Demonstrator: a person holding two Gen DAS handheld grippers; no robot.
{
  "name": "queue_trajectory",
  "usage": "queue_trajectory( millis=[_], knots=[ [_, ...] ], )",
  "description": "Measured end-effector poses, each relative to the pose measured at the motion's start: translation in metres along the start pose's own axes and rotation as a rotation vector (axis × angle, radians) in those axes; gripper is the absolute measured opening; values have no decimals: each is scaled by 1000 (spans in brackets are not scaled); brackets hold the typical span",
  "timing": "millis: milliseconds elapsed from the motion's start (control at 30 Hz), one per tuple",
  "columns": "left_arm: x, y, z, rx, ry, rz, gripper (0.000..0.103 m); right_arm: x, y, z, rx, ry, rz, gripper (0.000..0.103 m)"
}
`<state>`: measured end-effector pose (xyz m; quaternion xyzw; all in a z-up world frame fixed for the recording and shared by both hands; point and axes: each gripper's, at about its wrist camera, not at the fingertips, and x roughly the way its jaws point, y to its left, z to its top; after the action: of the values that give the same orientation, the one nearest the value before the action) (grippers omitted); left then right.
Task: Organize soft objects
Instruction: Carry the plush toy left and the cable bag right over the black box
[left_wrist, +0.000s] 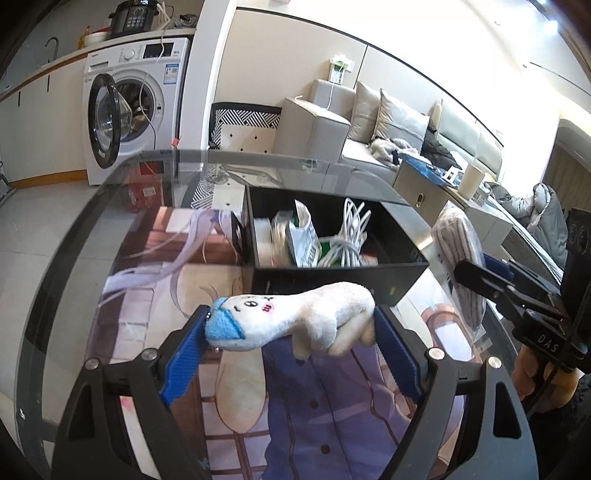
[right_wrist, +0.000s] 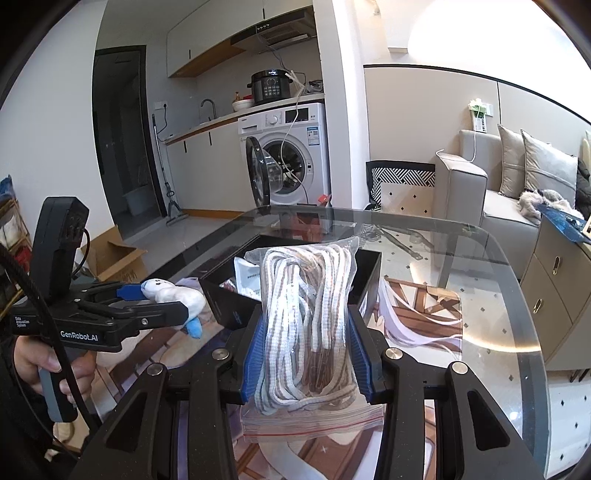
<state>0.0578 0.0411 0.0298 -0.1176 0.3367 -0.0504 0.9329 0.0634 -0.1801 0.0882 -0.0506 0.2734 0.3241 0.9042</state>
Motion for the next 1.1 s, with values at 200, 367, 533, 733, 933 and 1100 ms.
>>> queue_trajectory(
  millis=[200, 367, 533, 733, 933, 1100],
  knots=[
    [0, 1, 15, 0, -27, 5, 86, 10, 0, 12, 24, -13, 10, 42],
    [2, -1, 27, 13, -47, 9, 86, 16, 3, 18, 18, -18, 17, 42],
    [6, -4, 38, 38, -68, 19, 86, 21, 5, 25, 18, -26, 17, 42],
    [15, -5, 49, 47, -80, 29, 86, 32, 4, 29, 31, -30, 13, 42],
    [25, -6, 59, 59, -77, 35, 86, 44, 0, 30, 53, -36, 4, 42],
    [35, -5, 63, 63, -68, 36, 86, 51, -5, 38, 68, -64, -8, 42]
  ],
)
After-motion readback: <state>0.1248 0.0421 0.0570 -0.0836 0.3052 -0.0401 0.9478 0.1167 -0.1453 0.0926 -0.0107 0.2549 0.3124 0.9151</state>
